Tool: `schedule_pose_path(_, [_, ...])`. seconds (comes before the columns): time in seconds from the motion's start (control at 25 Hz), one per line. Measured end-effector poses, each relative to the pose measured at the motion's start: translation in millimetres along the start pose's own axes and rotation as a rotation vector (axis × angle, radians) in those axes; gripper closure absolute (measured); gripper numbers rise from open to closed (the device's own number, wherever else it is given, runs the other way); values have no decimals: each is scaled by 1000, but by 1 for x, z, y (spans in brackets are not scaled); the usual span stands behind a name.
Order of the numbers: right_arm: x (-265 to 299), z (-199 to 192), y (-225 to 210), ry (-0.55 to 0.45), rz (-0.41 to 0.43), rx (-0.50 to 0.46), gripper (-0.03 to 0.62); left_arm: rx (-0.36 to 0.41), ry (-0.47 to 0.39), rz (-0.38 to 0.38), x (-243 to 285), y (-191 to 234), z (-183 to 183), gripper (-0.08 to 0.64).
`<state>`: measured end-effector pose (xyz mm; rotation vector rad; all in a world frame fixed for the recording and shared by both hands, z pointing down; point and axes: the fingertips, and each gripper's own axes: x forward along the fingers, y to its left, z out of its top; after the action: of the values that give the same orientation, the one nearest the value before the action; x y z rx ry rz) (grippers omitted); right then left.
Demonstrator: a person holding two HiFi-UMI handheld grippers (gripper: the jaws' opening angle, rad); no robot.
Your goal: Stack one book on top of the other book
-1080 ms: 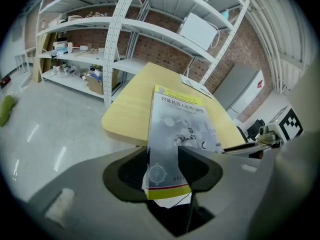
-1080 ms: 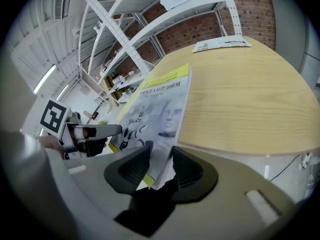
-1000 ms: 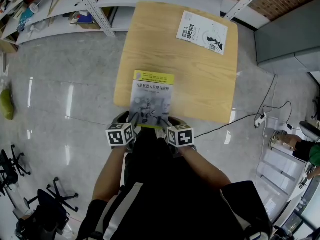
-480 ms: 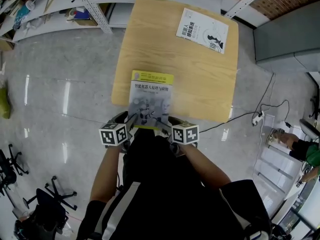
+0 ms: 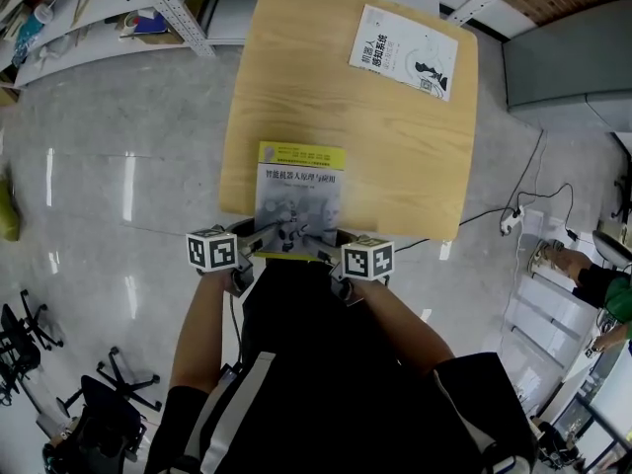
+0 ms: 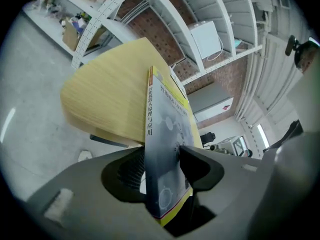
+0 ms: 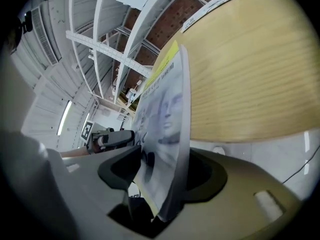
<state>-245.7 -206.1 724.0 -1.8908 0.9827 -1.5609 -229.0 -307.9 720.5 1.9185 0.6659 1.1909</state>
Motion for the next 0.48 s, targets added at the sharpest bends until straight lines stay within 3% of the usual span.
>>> schedule_pose_path(0.24, [2,-1,3,0,11,21,345,-98,16,-107,16,-4,-12,342])
schedule_pose_path(0.4, [2,2,6,5,33,25,369,-23,67,-132,24,-18,-19,350])
schedule_pose_path(0.48, [-3,3,11,3,56,13,435,-25,47,-135,23,-20,-19,389])
